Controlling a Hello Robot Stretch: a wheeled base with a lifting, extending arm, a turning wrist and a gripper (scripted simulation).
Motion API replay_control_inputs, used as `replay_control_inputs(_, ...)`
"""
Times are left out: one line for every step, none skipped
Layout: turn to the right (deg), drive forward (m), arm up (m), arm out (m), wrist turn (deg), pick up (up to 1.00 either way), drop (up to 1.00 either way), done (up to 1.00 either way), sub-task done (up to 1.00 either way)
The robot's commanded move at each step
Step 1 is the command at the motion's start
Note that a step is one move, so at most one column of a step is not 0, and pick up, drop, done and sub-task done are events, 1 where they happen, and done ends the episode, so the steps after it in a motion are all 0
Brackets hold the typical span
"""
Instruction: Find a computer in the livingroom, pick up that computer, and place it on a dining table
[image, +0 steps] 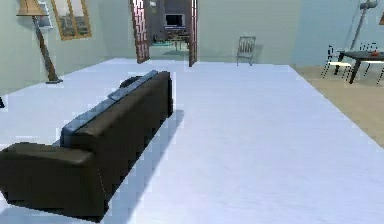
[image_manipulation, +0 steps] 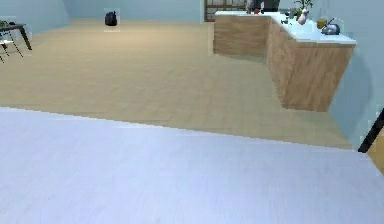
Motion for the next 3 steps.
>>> replay_control_inputs(0.0, 1.0, 0.0, 0.0, 0.0, 0.0, 0.0, 0.0, 0.0)
replay_control_inputs(6.0, 0.0, 0.0, 0.0, 0.0, 0.0, 0.0, 0.0, 0.0)
replay_control_inputs(0.0, 0.8, 0.0, 0.0, 0.0, 0.0, 0.0, 0.0, 0.0)
